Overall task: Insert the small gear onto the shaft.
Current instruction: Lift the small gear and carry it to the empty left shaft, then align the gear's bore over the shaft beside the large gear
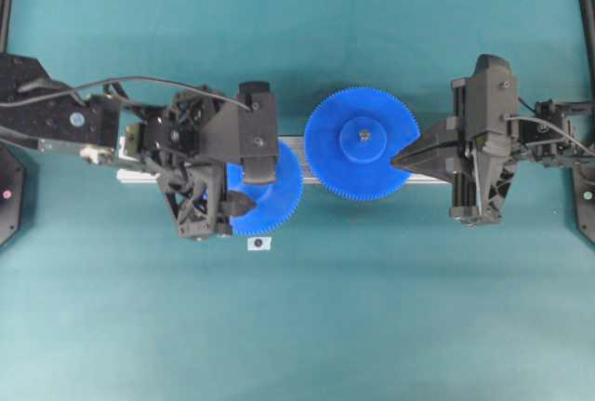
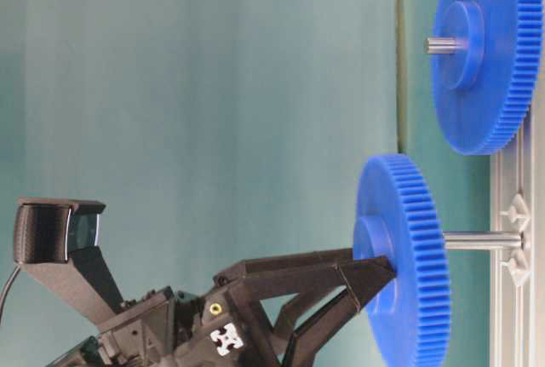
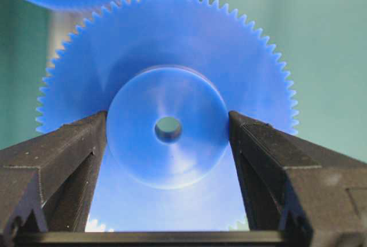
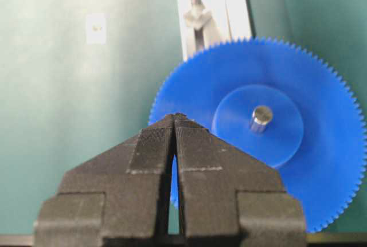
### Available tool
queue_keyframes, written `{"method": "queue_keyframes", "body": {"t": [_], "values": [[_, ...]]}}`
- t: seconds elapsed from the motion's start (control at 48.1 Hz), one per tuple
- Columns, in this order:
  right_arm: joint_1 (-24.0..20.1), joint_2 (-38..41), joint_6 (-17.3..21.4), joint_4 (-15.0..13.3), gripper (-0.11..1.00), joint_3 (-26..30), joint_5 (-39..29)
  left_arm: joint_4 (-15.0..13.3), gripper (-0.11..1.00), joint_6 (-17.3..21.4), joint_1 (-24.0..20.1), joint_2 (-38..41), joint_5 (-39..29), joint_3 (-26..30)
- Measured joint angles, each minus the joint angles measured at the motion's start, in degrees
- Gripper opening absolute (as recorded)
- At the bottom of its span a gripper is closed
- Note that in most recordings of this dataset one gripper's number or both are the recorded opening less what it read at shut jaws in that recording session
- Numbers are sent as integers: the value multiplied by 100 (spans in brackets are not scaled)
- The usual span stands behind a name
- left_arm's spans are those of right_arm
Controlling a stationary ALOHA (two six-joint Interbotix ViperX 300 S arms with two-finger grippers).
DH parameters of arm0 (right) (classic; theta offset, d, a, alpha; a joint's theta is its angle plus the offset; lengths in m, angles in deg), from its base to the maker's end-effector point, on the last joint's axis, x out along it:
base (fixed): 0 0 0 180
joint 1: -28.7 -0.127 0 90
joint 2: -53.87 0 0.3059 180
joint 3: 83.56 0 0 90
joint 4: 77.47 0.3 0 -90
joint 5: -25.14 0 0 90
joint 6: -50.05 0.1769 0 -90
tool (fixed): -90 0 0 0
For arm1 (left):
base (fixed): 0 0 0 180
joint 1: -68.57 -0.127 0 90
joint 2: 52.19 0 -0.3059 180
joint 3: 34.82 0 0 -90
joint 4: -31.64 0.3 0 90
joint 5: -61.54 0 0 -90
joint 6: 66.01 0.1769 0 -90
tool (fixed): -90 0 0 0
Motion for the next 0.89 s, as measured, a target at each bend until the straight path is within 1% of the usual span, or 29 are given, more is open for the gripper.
{"method": "queue_keyframes", "body": {"t": [0.145, 0.291, 0.499, 0.893], "values": [[53, -9, 0, 0, 5, 0, 26, 0, 72, 193, -185, 62, 0, -18], [70, -26, -9, 0, 5, 0, 70, 0, 72, 220, -325, 237, 185, -97], [79, -70, -9, 0, 5, -9, 88, 0, 72, 220, -325, 457, 554, -176], [79, -176, -9, 0, 5, -44, 79, 0, 72, 237, -378, 615, 633, -167]]}}
